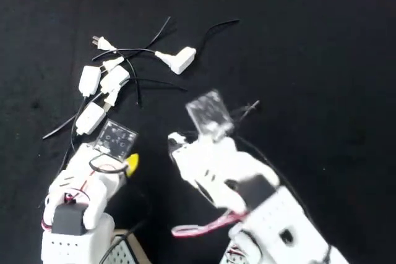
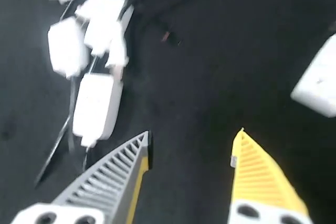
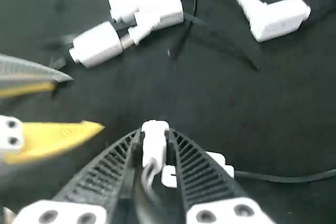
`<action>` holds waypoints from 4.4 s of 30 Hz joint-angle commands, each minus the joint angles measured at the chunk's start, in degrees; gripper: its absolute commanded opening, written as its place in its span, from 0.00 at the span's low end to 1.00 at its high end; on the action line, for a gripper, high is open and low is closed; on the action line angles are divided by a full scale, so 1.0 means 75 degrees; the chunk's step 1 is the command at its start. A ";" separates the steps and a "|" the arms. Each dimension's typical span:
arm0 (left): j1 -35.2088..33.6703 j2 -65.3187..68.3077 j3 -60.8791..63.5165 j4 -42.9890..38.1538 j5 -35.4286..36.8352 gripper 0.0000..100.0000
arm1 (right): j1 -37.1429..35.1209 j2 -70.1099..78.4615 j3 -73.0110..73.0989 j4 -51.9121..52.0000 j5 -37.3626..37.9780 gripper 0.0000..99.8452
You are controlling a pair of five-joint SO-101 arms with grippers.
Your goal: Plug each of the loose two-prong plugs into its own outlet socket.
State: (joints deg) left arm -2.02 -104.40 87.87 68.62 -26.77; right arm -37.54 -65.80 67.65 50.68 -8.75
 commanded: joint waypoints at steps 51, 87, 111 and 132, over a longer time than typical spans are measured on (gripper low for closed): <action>-0.1776 0.0000 0.1260 0.0047 -0.1747 0.25 | 0.1793 0.6898 -0.3053 -0.1430 0.1360 0.01; -0.1764 0.0000 0.1260 0.0035 -0.1747 0.25 | 0.2942 1.1563 -0.6968 -0.2297 0.1969 0.01; -0.3475 0.0023 -0.0592 0.0023 -0.0012 0.25 | 0.2649 0.6828 -0.7191 0.3985 0.1747 0.15; -0.2315 0.9084 -0.5292 -0.1735 -0.1020 0.26 | 0.4560 0.6570 -0.2842 -0.0199 0.3856 0.07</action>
State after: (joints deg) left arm -20.13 -46.90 55.34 57.19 -30.20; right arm -3.69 -14.46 43.91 55.25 18.68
